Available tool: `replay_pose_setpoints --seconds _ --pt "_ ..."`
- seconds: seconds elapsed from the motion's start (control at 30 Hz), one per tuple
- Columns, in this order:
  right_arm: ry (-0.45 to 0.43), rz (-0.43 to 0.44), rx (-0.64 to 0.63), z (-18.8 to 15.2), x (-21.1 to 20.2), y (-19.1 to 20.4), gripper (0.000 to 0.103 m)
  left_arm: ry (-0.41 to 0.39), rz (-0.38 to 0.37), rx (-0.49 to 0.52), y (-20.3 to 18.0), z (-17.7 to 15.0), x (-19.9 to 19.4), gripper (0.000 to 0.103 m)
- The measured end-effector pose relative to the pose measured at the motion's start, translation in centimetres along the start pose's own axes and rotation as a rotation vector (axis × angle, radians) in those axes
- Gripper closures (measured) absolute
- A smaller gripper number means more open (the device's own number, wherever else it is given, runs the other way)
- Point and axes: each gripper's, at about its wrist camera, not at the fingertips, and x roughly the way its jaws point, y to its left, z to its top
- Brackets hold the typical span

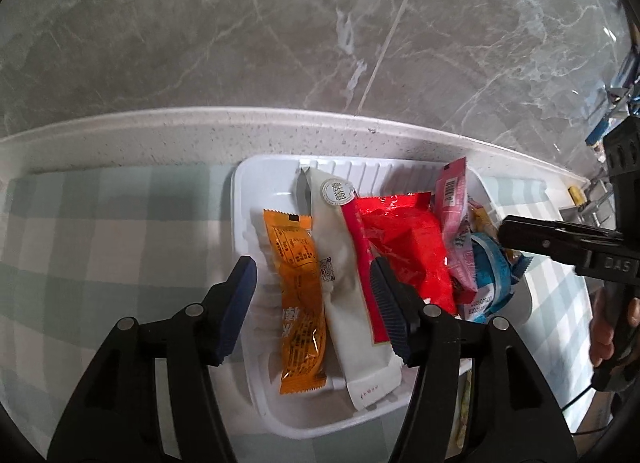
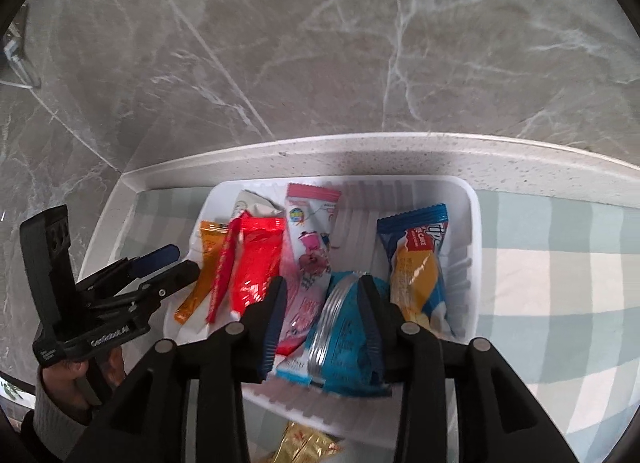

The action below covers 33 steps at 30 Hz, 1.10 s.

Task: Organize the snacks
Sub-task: 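Lower both packets into the tray and open both tools, then move both tools back toward the remaining snack packets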

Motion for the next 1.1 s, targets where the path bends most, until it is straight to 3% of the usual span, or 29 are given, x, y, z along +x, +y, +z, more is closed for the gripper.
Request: replay_pose_setpoints --seconds 0.37,0.7,1.1 --pt "-0.042 0.032 -0.016 -4.0 -5.4 1.4 0.056 -0.063 0.070 0.141 -3.9 -2.3 -6.5 0.045" --pt "-0.058 0.016 -0.009 -9.2 -9.6 1.8 0.054 -0.060 0.053 0.260 -8.5 -6.3 -10.8 0.045" --pt "-0.072 0.002 0.026 -14.8 -12.8 1.8 0.052 -0.040 0.017 0.359 -12.4 -10.7 -12.7 0.045"
